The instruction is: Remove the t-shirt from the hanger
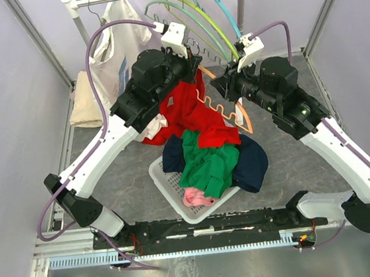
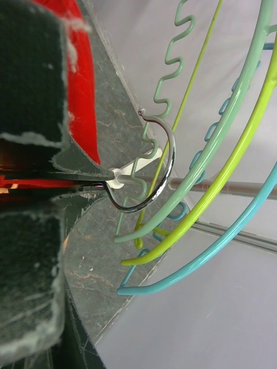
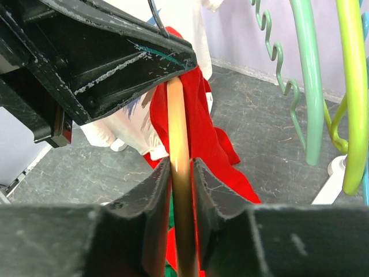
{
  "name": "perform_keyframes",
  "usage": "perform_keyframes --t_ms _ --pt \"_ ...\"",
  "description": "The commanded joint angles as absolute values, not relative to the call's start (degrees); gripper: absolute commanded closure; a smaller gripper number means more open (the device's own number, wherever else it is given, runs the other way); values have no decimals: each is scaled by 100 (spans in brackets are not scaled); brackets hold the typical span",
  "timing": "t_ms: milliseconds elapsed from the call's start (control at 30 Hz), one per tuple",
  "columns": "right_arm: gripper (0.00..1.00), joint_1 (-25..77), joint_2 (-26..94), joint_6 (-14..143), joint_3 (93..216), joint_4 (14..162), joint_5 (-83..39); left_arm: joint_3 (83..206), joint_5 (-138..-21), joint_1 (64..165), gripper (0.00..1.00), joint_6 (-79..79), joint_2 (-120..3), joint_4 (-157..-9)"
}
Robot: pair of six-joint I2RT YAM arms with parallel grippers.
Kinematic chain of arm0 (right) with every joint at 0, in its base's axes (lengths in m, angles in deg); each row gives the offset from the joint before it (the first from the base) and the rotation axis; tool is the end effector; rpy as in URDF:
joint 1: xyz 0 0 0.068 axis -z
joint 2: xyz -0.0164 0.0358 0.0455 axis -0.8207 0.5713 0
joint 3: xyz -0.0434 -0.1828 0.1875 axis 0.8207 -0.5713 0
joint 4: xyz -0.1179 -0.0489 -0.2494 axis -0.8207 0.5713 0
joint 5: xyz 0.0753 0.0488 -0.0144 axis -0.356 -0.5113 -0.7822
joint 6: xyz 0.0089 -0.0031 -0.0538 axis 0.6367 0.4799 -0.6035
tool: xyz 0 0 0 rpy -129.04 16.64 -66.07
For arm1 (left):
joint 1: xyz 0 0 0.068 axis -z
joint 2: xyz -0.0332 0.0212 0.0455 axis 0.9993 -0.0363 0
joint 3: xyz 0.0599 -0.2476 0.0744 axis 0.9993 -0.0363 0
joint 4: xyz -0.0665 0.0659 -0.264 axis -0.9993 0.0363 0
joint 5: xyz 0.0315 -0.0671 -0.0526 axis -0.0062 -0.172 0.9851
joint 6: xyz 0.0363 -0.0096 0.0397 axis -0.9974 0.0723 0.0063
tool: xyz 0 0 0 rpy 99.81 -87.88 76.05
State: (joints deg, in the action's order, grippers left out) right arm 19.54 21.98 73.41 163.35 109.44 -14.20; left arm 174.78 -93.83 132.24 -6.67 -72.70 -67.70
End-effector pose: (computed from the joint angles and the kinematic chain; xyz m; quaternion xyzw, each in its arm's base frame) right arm 0.2257 0.1616 0.4678 -0.1284 0.7356 0.2867 0.6002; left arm 0.2698 -0.2582 0.4864 0.2020 0.6796 -0.2624 0.6546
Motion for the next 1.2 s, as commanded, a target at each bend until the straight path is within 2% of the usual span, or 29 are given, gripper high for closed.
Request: perform_keyframes --t_ms 0,100,167,300,400,533,733,1167 --pt "76 1929 2148 7365 16288 10746 -1405 17823 -9444 13271 97 -406 -7239 -7295" --pt "93 1925 2053 7390 16172 10581 -1357 17782 -9437 13271 88 -442 -7241 -7307" --pt "98 1929 1982 7401 16091 10473 -1321 17761 -9453 13266 75 -455 -7235 -7303" --pt "98 1929 1871 7412 15999 10357 -1242 17599 -9484 13272 41 -479 -7155 -7406" --pt "98 1924 1795 7405 15941 10285 -1182 17325 -9582 13266 31 -453 -6993 -7613" --pt "98 1925 1706 7396 15852 10147 -1111 16847 -9658 13268 24 -547 -6689 -7927" --pt "98 1930 1617 7376 15774 10044 -1086 16365 -10018 13266 20 -660 -6393 -7904" --pt "98 1923 1161 7077 15515 9723 -516 15577 -10847 13227 19 -597 -6072 -7300"
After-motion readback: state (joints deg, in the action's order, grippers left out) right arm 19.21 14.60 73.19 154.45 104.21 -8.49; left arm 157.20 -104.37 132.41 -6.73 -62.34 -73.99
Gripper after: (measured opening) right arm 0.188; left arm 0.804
